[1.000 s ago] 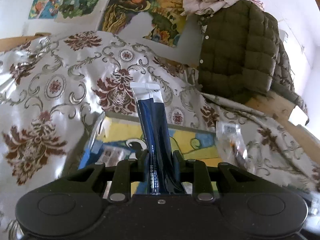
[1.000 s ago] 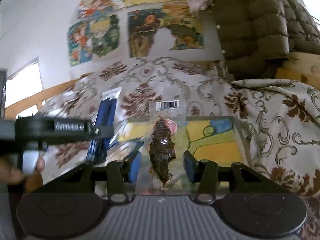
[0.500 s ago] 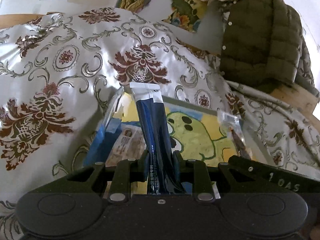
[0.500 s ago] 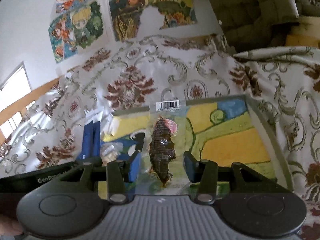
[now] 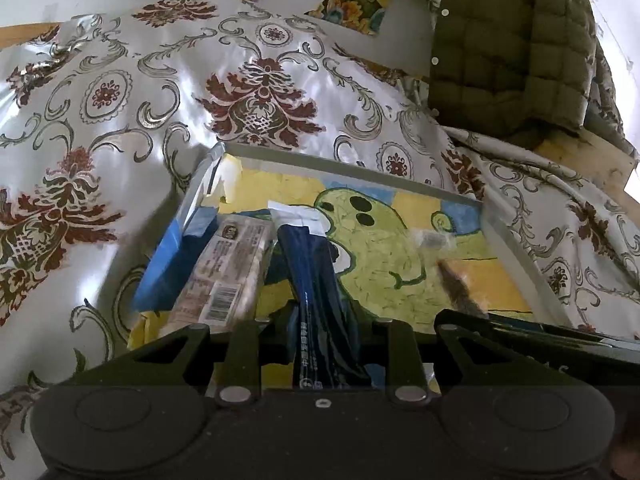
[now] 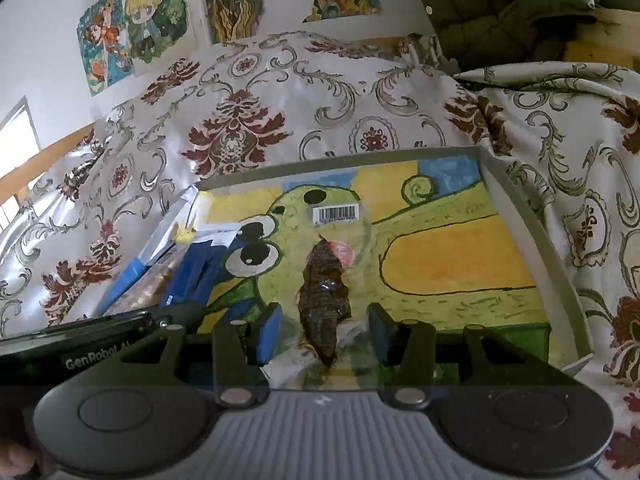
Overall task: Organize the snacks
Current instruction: 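Carry both packets over the grey tray and lower them in, opening both tools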
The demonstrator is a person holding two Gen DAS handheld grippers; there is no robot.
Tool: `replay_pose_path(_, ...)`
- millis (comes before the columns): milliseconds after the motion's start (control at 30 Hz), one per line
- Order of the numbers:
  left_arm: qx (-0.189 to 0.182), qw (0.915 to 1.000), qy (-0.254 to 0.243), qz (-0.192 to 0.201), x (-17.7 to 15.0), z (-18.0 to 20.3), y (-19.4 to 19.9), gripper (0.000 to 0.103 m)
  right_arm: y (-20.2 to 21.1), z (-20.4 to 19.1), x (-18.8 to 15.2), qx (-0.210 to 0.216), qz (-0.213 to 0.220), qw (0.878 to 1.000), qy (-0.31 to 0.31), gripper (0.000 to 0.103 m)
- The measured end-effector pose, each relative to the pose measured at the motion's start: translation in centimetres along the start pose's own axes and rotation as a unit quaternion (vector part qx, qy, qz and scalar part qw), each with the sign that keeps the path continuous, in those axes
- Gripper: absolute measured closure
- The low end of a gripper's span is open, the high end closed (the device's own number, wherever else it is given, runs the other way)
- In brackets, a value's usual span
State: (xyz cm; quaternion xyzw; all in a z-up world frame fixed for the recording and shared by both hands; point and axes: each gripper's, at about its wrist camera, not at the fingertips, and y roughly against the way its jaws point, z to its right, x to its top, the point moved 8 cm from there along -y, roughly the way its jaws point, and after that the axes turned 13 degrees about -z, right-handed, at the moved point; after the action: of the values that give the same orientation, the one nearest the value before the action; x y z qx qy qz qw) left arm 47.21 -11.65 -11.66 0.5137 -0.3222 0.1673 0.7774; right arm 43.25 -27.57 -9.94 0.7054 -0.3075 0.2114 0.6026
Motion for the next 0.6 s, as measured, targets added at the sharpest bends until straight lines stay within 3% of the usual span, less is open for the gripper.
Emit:
replay_pose_path(200, -0.01, 0.9997, 0.02, -0.003, 0.1, 0.0, 0.2, 0.072, 0.0, 0.3, 0.1, -0.004, -0.003, 1.0, -0.008, 0.05)
replay_pose_path(267, -0.018, 0.9992, 0.036, 0.0, 0.1, -0.1, 0.4, 0.058, 0.4, 0.5, 0.2, -0.004, 0.001, 1.0, -0.012, 0.046)
replay_pose_path(600, -0.011, 0.9969, 0.064, 0.044, 1.7, 0.4, 5.2, 0.026, 5.3, 1.8, 2.1, -0.019, 0.069, 0.997, -0.029, 0.017)
